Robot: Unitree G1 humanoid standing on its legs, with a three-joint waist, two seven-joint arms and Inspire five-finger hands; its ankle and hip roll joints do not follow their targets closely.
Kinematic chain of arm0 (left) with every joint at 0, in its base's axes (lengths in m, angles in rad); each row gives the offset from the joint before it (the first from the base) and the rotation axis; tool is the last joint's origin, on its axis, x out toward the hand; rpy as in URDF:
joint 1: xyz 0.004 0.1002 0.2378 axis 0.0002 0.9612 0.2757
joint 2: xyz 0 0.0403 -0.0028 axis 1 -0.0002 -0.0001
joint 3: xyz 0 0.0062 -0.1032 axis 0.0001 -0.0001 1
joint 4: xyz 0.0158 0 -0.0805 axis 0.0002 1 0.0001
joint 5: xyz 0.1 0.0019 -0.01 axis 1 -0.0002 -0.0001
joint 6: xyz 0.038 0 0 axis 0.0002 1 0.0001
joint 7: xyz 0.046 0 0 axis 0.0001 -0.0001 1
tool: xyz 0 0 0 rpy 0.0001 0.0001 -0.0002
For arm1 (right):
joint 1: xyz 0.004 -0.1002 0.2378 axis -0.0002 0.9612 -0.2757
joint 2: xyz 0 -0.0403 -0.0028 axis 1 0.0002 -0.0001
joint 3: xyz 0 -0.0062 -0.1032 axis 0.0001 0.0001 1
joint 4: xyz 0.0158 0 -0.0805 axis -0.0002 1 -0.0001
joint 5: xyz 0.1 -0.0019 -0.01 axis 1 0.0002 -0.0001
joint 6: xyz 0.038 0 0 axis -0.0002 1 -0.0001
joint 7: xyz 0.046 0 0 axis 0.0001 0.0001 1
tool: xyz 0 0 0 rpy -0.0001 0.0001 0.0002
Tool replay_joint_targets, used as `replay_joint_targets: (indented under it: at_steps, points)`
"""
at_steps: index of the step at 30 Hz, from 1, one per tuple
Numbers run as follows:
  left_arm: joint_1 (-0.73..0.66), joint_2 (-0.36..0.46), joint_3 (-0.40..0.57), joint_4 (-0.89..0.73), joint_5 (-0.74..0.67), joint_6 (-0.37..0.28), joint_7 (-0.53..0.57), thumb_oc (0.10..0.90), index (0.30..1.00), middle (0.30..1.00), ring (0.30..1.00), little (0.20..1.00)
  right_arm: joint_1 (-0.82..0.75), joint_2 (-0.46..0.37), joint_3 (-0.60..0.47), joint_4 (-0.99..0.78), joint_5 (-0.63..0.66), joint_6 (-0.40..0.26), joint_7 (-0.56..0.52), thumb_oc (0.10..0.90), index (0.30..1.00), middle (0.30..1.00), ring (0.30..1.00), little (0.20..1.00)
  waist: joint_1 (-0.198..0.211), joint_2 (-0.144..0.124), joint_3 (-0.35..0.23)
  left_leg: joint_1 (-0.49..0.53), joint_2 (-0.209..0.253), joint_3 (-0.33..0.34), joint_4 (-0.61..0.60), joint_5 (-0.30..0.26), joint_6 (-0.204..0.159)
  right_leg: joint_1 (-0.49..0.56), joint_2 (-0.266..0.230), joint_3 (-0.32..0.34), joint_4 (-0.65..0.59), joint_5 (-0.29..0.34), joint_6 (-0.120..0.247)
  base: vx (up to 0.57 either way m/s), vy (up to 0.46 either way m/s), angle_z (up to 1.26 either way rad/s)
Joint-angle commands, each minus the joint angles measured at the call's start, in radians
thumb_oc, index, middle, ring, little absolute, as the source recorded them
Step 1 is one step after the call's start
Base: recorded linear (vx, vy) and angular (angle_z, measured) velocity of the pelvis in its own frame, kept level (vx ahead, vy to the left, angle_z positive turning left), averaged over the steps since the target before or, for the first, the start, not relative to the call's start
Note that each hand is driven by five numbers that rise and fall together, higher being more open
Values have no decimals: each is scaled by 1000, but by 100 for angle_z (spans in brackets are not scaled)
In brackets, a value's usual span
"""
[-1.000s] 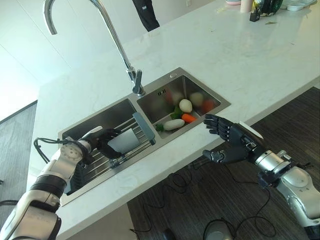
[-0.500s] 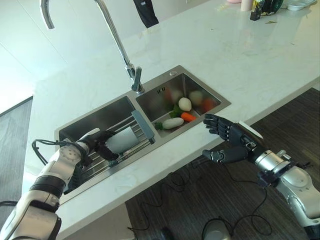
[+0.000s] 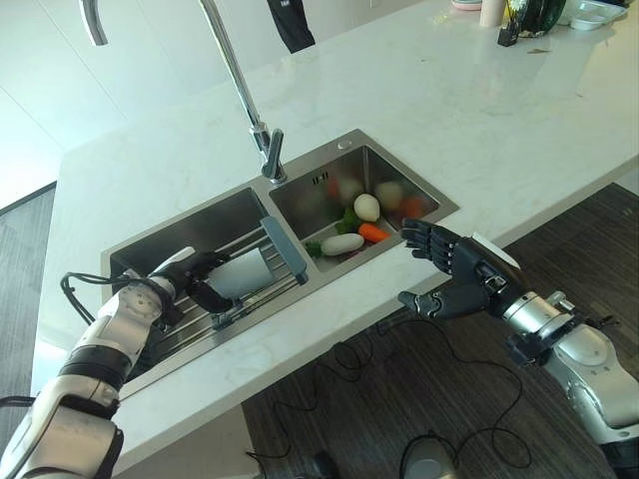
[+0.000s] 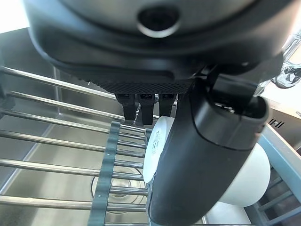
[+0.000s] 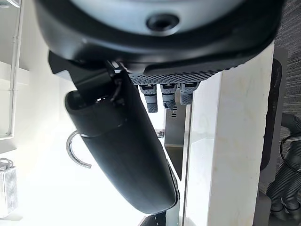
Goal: Place the dishes in the dishwasher.
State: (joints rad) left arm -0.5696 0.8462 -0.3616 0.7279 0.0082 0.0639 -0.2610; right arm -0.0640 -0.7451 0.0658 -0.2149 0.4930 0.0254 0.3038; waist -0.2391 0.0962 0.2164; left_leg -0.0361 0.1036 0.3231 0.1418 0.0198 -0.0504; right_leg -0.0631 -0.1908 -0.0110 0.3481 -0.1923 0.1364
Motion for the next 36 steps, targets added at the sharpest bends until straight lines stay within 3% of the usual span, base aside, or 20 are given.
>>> replay_joint_targets:
  at_steps: [1, 36]
  points:
    - [-142, 51, 53, 22, 27, -54, 89, 800, 900, 900, 900, 900, -107, 28, -25, -43, 57, -131, -14, 800, 900, 900, 900, 900, 31, -4, -74, 11, -32, -12, 158, -230, 39, -53, 51, -73, -48, 69, 1, 0, 0, 0]
    - [-192, 52, -5, 104, 66, -42, 4, 800, 900, 900, 900, 900, -108, 10, -8, -45, 62, -126, -12, 800, 900, 900, 900, 900, 1, 1, -68, 17, -27, 14, 158, -233, 43, -66, 68, -47, -48, 77, 2, 0, -1, -2]
